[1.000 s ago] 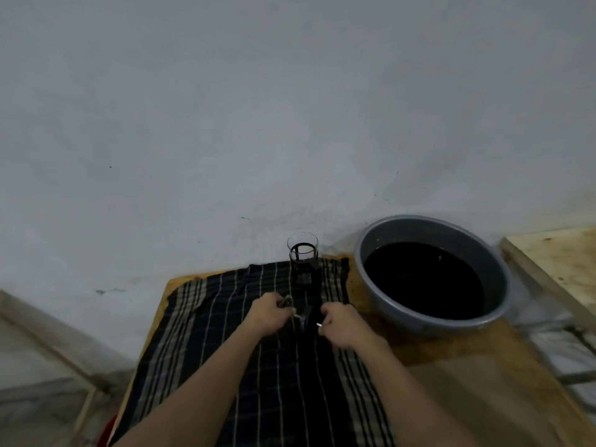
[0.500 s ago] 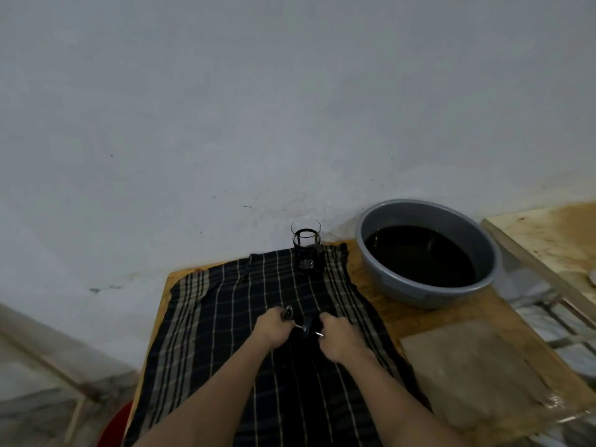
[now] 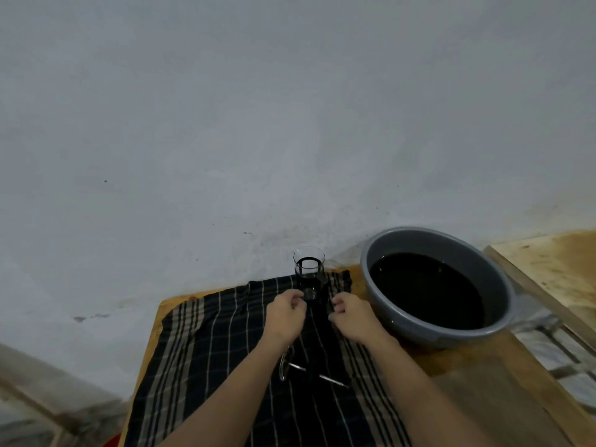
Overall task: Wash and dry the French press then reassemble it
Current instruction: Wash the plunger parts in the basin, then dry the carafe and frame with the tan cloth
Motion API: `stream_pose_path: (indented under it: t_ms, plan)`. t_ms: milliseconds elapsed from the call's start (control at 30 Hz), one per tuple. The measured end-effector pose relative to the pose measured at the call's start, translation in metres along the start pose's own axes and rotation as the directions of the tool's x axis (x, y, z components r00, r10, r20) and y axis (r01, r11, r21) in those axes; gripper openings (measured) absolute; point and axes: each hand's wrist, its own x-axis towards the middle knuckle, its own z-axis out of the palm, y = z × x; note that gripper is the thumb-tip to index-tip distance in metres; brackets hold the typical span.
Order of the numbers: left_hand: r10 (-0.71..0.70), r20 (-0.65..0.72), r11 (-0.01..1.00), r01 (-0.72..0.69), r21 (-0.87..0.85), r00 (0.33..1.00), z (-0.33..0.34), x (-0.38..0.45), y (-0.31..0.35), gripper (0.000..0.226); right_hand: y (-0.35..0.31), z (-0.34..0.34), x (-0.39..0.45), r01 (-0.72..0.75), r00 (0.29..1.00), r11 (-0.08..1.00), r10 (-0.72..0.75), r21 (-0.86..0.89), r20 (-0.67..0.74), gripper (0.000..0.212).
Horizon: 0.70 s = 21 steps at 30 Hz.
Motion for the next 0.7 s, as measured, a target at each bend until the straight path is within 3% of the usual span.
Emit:
stream_pose_path:
  t_ms: [200,500,700]
  plan:
    - [-0.245,0.122,0.905,0.272,-0.326,0.962,0.038,0.046,0.024,0.026,-0.006,0.011,0.058,0.048,0.996,0.999,-0.049,-0.017,-0.079,0.027]
    - [-0.35,0.092,0.807,0.35,-0.475,0.932,0.041,0.061,0.019,0.032,0.003,0.019,0.07,0.28,0.953,0.96,-0.28,-0.018,-0.115,0.015]
    - [-0.329,0.191,0.791,0.38,-0.48,0.925,0.034,0.048,0.012,0.018,0.005,0.024,0.033,0.316,0.945,0.947,-0.319,-0.054,-0.074,0.028]
